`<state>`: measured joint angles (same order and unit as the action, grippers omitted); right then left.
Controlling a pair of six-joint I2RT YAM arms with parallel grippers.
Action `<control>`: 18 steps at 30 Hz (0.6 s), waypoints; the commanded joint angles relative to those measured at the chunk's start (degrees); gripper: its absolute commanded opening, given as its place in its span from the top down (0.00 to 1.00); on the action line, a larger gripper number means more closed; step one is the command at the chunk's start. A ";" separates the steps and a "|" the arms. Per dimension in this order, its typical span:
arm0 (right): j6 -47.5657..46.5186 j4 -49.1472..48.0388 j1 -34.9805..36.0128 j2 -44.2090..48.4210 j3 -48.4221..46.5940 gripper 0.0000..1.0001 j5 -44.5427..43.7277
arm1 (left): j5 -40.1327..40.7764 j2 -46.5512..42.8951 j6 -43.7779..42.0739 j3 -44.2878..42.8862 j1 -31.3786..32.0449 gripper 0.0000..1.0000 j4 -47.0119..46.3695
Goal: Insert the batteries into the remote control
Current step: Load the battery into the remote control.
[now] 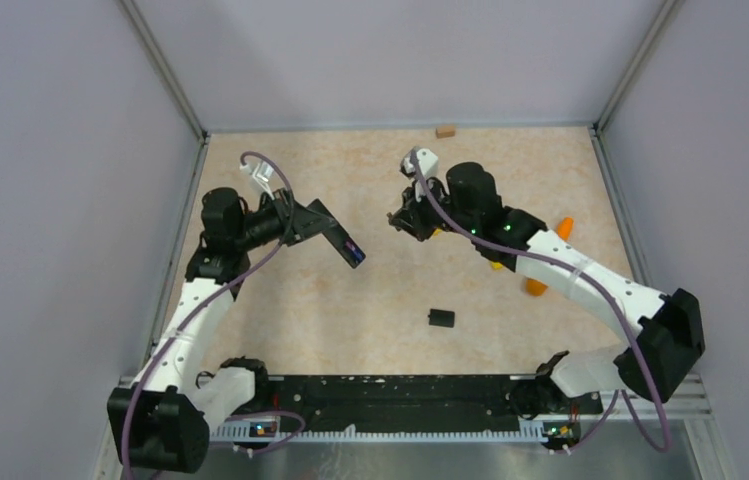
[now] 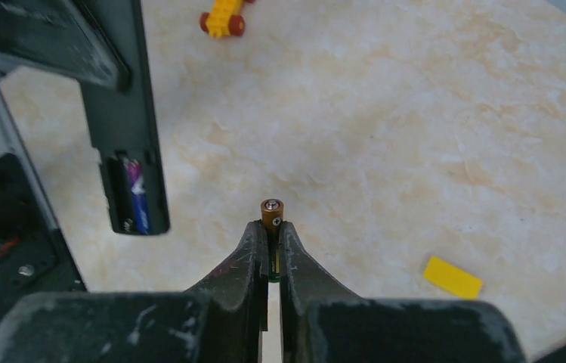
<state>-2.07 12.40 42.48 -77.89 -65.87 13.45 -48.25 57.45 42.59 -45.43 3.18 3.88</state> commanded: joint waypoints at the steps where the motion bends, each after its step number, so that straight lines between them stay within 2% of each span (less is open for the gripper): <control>1: 13.95 -4.81 1.95 3.37 -2.14 1.00 5.03 | -1.38 -1.59 4.38 0.95 5.17 1.00 -15.31; 5: 14.87 -7.62 6.07 6.10 -2.54 1.00 6.49 | -0.02 0.01 5.69 -0.48 7.78 1.00 -15.81; 10: 16.25 -10.71 9.82 9.48 -1.13 1.00 2.29 | -1.00 0.16 9.33 -0.50 8.42 1.00 -19.03; 18: 12.19 -5.88 14.78 9.03 -2.13 1.00 -5.31 | -2.26 0.11 14.50 -1.73 8.42 1.00 -20.12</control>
<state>11.66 5.63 55.79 -68.79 -66.43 12.45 -48.82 57.76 53.54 -44.45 11.42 -11.49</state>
